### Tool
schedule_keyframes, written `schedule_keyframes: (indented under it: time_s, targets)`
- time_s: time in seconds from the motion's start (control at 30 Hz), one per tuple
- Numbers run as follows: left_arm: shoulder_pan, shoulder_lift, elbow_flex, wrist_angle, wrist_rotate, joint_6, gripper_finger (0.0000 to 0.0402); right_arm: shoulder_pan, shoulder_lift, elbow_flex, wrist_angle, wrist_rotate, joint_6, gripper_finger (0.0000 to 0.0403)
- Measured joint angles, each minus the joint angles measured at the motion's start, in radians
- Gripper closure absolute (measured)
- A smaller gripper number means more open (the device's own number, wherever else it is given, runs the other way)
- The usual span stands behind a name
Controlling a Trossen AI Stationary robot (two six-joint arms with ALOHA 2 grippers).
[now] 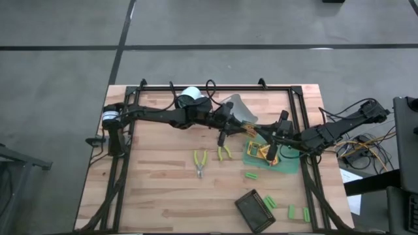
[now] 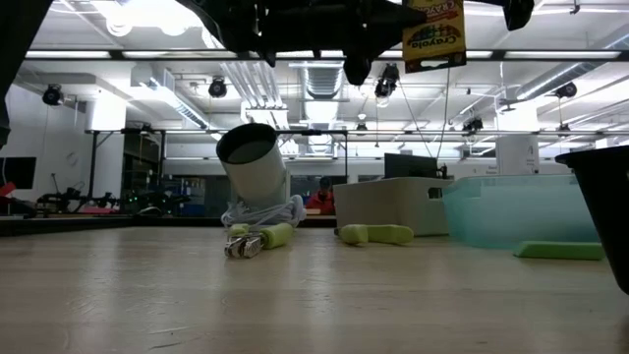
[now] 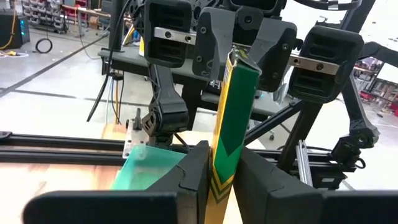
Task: Pick & Place School Supplies
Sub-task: Put the yellow crayon box into the green bin
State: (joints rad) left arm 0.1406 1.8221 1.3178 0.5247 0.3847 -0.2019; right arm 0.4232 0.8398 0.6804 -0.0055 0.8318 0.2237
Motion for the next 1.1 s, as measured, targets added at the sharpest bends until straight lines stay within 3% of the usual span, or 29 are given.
schedule_keyframes:
  time_s: [0.4,0.73,0.93,1.1]
  targets:
    - [-0.001,0.000,0.005,-0.003,-0.015,0.043,0.0337,0.000,0.000,0.000,0.002,-0.002,-0.001,0.0365]
    - [0.000,0.000,0.005,-0.002,-0.014,-0.089,0.0336,0.000,0.000,0.000,0.003,-0.002,0.002,0.0364]
    - [0.004,0.000,0.004,-0.001,-0.015,-0.054,0.0337,0.000,0.000,0.000,0.002,-0.002,0.001,0.0364]
    - [0.019,0.000,0.004,-0.001,0.035,-0.060,0.0336,0.000,0.002,0.000,0.005,-0.004,0.001,0.0364]
